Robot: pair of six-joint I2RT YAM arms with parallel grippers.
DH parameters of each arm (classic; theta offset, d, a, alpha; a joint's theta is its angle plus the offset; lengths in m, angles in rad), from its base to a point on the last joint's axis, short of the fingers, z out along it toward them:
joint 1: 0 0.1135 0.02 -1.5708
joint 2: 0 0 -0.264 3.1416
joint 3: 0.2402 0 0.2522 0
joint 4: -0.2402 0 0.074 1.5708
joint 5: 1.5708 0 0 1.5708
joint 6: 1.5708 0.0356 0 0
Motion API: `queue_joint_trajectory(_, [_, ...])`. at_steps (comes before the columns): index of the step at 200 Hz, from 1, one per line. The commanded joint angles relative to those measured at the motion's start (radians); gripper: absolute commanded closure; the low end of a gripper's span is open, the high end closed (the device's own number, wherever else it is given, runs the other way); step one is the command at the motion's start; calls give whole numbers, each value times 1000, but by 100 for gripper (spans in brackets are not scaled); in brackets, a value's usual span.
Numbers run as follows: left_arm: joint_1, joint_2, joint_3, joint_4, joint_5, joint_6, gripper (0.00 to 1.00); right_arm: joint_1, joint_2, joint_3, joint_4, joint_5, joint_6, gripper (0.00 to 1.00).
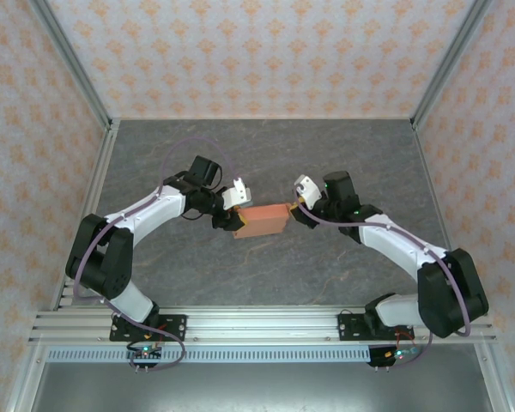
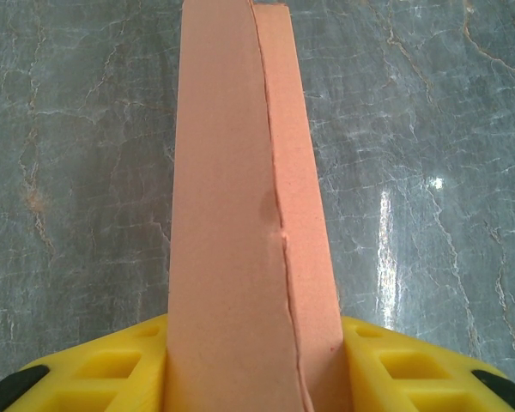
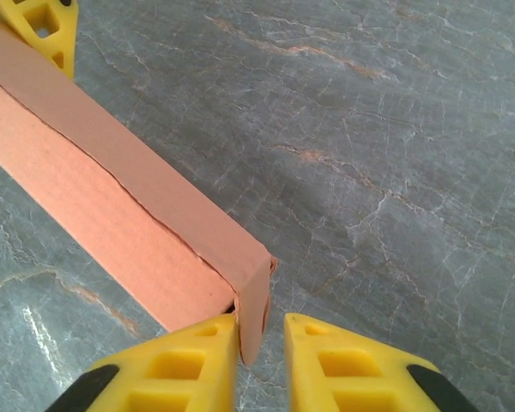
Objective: Fold the paper box
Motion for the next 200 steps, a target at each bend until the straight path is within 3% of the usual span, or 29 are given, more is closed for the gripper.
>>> queue_joint_trajectory(1, [9,4,24,23,30,14,57,1,19,46,-13,-44,23,85])
queue_joint_trajectory(66, [8,17,29,45,23,-14,57,6,51,77,-34,-3,90,94])
queue_joint_trajectory(200, [-22,39,38,68,-90,-49,58,155,202,416,-432,381,548,98])
